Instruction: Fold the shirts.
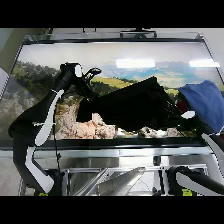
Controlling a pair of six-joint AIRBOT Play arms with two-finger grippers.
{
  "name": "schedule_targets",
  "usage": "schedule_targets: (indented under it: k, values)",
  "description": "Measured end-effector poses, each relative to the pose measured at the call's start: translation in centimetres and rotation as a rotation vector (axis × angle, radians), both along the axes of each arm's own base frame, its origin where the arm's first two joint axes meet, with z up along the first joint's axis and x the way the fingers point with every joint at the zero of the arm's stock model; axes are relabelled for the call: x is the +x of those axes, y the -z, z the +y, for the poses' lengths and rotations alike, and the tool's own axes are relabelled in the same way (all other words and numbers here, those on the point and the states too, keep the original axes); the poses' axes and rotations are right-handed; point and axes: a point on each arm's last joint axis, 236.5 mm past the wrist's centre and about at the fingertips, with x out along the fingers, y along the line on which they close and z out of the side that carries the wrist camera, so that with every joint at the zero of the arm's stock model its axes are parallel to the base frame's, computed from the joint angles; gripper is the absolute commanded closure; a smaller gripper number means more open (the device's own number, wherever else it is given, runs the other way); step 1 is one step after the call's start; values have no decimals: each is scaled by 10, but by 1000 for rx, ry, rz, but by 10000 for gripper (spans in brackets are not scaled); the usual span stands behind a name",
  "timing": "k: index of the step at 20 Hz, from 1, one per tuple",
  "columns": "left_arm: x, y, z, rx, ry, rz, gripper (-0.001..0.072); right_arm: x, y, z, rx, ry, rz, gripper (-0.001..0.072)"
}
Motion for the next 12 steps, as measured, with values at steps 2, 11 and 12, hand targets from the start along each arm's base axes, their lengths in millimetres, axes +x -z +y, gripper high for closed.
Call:
schedule_targets:
  k: [2,11,12]
  values:
    - [-19,15,3,14,34,65,20,0,0,0,1,2,2,697]
    - [-52,23,-5,27,114,157,682,15,-29,8,60,3,-50,698]
    - [-48,13,-10,4,110,143,681,21,-45,8,74,-6,-86,697]
